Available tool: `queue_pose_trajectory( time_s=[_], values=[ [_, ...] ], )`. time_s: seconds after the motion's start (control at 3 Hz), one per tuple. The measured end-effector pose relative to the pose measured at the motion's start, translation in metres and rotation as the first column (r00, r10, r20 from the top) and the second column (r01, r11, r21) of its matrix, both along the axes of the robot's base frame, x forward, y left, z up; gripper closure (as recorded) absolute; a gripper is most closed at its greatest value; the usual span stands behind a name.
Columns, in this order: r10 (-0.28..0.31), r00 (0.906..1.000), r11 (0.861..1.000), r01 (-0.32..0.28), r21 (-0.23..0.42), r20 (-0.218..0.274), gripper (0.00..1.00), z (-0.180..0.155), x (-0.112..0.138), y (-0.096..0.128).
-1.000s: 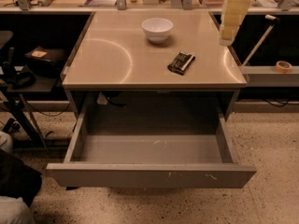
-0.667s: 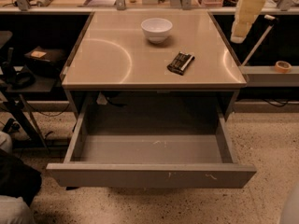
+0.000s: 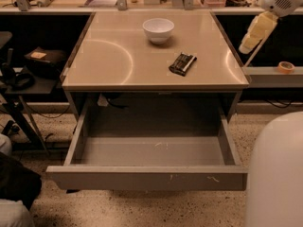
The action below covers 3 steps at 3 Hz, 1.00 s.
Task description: Place rxbar chocolate into top drawer
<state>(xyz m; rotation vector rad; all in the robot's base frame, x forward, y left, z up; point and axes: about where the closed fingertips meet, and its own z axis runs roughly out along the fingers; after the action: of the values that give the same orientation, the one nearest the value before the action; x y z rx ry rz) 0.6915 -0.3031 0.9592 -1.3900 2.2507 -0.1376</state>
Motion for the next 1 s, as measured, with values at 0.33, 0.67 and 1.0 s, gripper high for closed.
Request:
queue_pose_trajectory(
  time_s=[0.33, 0.67, 1.0],
  values=[
    [0.057, 0.9984, 0.973, -0.054, 0.223, -0.007, 0.00, -0.048, 0.032, 0.028],
    [0.199, 0.9800, 0.897, -0.185, 0.402, 0.007, 0.00, -0.078, 0.054, 0.093],
    [0.197, 0.9802, 0.888, -0.187, 0.419, 0.022, 0.00, -0.078, 0.060, 0.097]
  ],
)
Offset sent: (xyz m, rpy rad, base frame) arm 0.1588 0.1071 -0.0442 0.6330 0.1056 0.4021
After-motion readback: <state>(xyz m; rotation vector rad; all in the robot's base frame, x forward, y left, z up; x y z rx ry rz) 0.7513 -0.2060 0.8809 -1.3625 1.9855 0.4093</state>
